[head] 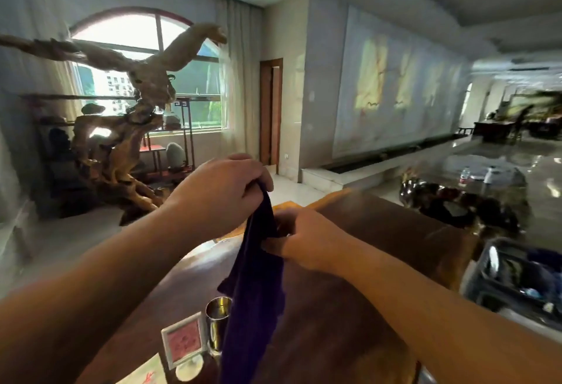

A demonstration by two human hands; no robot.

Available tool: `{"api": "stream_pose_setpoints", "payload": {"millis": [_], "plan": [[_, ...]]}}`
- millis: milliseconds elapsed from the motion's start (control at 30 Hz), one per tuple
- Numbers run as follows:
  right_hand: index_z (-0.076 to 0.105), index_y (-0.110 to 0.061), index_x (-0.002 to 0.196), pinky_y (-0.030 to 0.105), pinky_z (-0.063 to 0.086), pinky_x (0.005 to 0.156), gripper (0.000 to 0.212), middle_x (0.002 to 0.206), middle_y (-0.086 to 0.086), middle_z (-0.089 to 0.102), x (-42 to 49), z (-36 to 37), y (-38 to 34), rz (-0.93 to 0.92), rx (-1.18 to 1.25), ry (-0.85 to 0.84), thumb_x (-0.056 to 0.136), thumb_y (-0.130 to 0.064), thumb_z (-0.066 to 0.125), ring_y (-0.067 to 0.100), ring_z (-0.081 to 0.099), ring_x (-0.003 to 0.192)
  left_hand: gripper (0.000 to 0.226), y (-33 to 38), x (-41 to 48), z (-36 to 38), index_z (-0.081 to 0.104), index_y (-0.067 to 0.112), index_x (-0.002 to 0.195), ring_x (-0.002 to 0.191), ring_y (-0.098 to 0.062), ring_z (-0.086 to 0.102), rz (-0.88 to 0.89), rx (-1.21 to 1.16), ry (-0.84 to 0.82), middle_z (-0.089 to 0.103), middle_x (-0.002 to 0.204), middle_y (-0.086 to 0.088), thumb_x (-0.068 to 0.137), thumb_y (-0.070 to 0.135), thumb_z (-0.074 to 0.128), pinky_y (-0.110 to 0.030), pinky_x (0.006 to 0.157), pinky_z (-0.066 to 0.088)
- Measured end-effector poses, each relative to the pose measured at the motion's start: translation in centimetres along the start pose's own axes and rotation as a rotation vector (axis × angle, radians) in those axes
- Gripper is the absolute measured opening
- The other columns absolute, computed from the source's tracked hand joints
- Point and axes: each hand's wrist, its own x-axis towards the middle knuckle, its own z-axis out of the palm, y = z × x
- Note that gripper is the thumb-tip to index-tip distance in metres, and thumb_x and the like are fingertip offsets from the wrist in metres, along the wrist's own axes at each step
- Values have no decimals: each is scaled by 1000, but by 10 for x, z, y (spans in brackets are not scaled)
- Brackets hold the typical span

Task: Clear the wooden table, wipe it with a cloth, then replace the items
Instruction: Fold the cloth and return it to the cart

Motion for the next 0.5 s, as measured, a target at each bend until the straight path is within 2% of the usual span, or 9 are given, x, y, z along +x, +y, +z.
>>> {"api": "stream_pose_setpoints", "payload": {"millis": [67,133,200,333,433,500], "plan": [[69,-30,125,37,59,88,33,108,-8,73,-12,-17,3,35,-25,-16,92,-34,72,11,70,97,25,11,14,-3,64,43,87,86,-1,59,22,-8,16,62,95,21,88,21,54,-12,79,38],[68,-35,126,23,57,73,33,104,-14,71,-25,-30,10,87,-78,-56,93,-32,72,4,69,89,24,22,26,-6,65,40,85,86,2,57,23,-11,48,61,92,22,87,19,55,-7,74,36],[67,-37,121,17,53,62,30,97,-16,71,-39,-38,21,174,-190,-77,93,-26,71,-2,69,78,24,29,35,-5,67,38,84,88,10,55,14,-26,73,60,89,23,86,18,55,-5,70,36],[72,-28,98,31,57,62,10,83,-7,71,-72,-55,53,306,-450,-17,91,-28,65,9,68,70,23,36,45,21,63,37,77,83,3,57,22,-10,-30,60,85,21,85,17,56,-11,69,36],[69,-25,93,40,56,72,16,89,-6,67,-107,-68,83,353,-592,41,92,-37,60,13,63,80,27,39,45,69,66,38,72,70,0,64,-70,-72,-166,67,70,18,80,13,59,-21,57,44],[66,-28,94,41,56,73,15,91,-7,65,-136,-70,109,426,-577,44,94,-40,57,13,62,81,40,48,39,106,67,49,78,63,4,67,-114,-165,-270,69,67,26,78,10,61,-27,53,51]]}}
